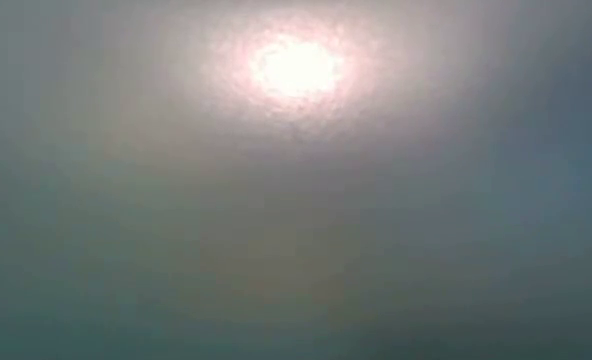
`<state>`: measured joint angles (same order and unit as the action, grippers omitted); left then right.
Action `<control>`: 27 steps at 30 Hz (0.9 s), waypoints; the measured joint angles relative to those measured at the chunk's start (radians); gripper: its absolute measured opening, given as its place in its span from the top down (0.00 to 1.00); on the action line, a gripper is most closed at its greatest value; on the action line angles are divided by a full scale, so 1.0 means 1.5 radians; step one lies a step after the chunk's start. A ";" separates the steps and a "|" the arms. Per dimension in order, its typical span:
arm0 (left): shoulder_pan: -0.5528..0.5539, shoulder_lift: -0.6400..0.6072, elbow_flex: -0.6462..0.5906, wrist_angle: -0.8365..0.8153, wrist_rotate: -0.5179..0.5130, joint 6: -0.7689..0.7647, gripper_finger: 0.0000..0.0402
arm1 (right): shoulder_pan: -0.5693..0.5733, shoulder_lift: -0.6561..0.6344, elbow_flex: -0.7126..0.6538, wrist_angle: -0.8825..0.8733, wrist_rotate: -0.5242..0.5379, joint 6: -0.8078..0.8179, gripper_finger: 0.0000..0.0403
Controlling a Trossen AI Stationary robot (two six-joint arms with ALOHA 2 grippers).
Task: Pick & Place Kitchen Items
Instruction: Return to Home Position
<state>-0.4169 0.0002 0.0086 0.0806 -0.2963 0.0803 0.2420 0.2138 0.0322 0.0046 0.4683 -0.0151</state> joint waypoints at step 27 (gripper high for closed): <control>0.154 0.045 0.000 -0.018 0.003 -0.022 0.79 | 0.000 0.000 0.000 -0.001 0.000 0.000 0.29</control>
<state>-0.1860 0.0677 0.0086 0.0536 -0.2924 0.0471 0.2420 0.2138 0.0322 0.0032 0.4683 -0.0151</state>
